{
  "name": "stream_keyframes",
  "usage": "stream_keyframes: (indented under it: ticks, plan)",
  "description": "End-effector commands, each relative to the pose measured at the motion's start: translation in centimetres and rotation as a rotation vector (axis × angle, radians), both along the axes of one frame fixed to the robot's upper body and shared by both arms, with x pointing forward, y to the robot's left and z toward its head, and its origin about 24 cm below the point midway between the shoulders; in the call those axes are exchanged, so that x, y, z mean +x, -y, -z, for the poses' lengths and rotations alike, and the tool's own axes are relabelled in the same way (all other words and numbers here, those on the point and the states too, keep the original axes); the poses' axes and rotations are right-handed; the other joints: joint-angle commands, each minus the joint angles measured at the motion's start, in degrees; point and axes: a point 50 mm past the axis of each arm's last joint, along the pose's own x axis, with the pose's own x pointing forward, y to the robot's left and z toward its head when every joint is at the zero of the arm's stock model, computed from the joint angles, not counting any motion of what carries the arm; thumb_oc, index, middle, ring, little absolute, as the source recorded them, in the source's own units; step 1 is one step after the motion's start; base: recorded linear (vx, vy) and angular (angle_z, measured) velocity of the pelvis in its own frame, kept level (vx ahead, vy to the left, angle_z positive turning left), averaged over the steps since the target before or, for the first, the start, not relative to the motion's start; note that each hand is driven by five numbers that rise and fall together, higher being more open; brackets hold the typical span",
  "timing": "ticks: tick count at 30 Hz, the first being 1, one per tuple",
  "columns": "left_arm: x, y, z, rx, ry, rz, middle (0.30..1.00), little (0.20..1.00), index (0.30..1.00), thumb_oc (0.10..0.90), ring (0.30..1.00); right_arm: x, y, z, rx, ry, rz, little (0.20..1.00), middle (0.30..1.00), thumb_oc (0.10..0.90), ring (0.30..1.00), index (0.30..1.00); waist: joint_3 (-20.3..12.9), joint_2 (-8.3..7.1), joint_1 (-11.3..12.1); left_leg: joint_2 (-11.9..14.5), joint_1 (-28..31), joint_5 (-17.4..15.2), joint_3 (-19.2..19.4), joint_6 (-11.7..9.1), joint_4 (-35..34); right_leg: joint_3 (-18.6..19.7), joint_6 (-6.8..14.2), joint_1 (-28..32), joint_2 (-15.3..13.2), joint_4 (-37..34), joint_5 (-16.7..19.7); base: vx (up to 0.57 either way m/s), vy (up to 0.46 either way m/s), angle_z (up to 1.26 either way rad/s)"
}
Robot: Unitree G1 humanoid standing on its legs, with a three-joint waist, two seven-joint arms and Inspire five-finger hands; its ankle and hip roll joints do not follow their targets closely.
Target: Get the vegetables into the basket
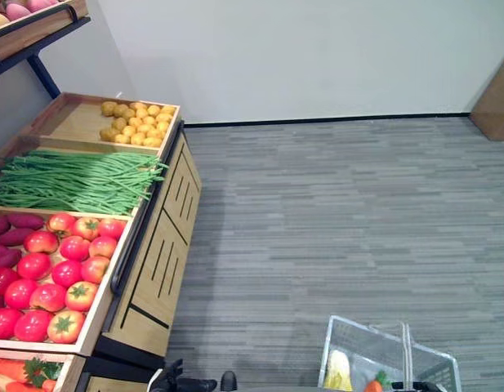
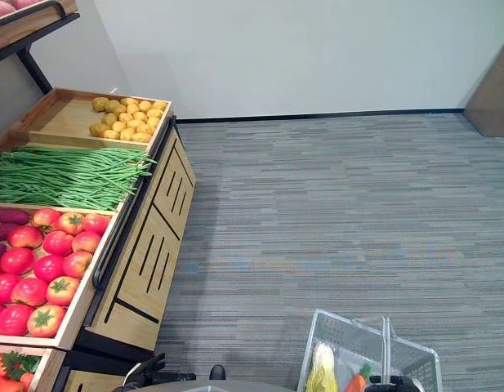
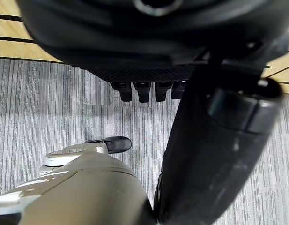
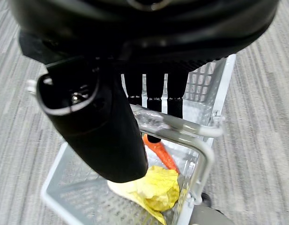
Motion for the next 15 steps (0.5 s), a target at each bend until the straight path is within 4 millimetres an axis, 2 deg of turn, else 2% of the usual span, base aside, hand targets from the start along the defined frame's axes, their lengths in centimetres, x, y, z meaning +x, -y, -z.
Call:
stream_keyframes:
  ticks: [1,9,15]
  plan:
    - [-2.1,-2.1,-0.1,0.074,-0.08,0.035,1.0,1.0,1.0,0.9,1.0,2.7,1.5,-1.2,-0.059,0.085,0.013,1.0,1.0,0.9,1.0,1.0,0.23,-3.96,1.04,-0.53,1.62,-5.0,-0.62,-0.68,0.07,1.6,2.27,-2.16,-2.66,0.07,0.53,0.0,0.0,0.0]
    - [-2.3,-2.4,-0.2,0.094,-0.097,0.049,1.0,1.0,1.0,0.9,1.0,1.9,1.5,-1.0,-0.046,0.071,0.038,1.0,1.0,0.9,1.0,1.0,0.09,-4.13,0.78,-0.39,1.78,-5.03,-0.36,-0.75,0.07,1.9,2.21,-2.28,-2.45,0.07,0.48,0.0,-0.002,0.0]
    - [-2.2,-2.3,-0.2,0.093,-0.096,0.038,1.0,1.0,1.0,0.9,1.0,1.6,0.6,-0.5,-0.016,0.05,0.014,1.0,1.0,0.9,1.0,1.0,0.07,-4.36,0.74,-0.27,1.71,-4.94,-0.49,-0.83,0.07,1.82,2.17,-2.34,-2.39,0.07,0.56,0.0,0.0,0.0]
